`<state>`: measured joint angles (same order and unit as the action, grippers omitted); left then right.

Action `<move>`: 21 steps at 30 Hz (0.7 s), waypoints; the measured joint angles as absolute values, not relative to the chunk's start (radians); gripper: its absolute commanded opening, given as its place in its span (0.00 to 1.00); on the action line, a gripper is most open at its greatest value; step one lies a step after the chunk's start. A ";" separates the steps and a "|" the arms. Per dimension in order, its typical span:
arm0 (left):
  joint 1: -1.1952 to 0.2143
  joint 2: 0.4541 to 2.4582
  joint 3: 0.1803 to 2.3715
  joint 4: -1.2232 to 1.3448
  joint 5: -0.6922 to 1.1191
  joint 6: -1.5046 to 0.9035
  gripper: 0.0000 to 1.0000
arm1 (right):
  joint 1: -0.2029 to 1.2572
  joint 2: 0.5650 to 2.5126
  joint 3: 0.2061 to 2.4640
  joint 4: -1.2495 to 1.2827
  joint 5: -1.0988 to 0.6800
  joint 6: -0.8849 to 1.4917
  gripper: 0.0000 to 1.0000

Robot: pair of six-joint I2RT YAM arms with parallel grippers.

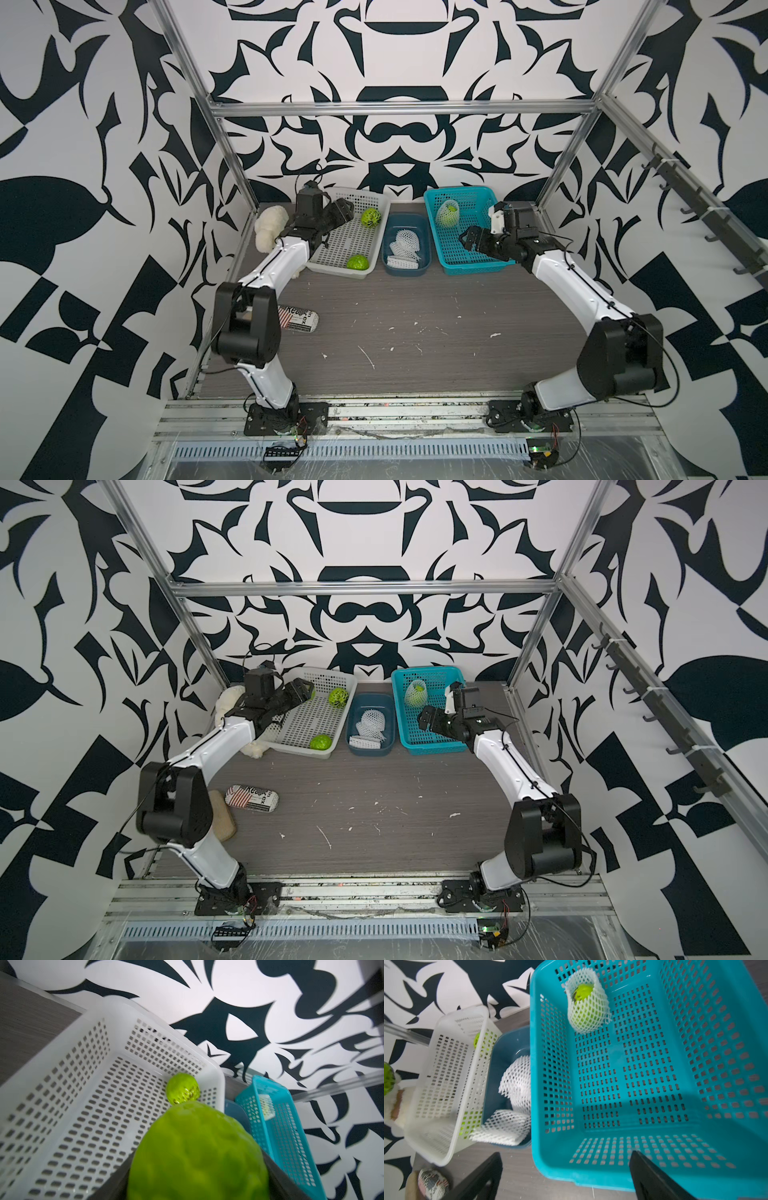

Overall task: Sleeve custard apples in foam nets
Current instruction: Pick up the custard apple from the basket, then place the custard apple at the center of the board.

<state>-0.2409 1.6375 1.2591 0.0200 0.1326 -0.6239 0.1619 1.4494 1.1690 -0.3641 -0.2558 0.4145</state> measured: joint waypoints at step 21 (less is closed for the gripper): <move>-0.905 1.226 0.674 -0.033 -0.032 -0.682 0.64 | 0.298 1.277 0.957 -0.391 -0.162 0.446 0.99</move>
